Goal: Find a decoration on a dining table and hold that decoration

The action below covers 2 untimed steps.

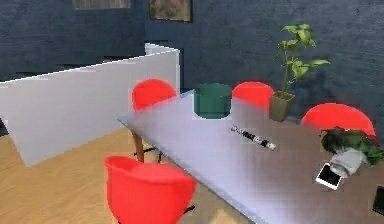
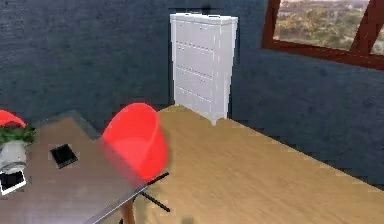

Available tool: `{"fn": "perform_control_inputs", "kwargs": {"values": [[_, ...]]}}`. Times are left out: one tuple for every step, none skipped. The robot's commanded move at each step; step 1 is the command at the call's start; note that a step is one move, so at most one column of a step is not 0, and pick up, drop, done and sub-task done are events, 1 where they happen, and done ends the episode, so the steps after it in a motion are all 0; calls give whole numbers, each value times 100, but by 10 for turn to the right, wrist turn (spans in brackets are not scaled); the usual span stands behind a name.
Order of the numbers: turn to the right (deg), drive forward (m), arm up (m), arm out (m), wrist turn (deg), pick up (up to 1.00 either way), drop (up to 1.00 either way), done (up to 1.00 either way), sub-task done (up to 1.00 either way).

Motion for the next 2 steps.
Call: {"fn": "perform_control_inputs", "kwargs": {"values": [[450, 0, 0, 0, 0, 0, 0, 0, 0], [450, 0, 0, 0, 0, 0, 0, 0, 0]]}}
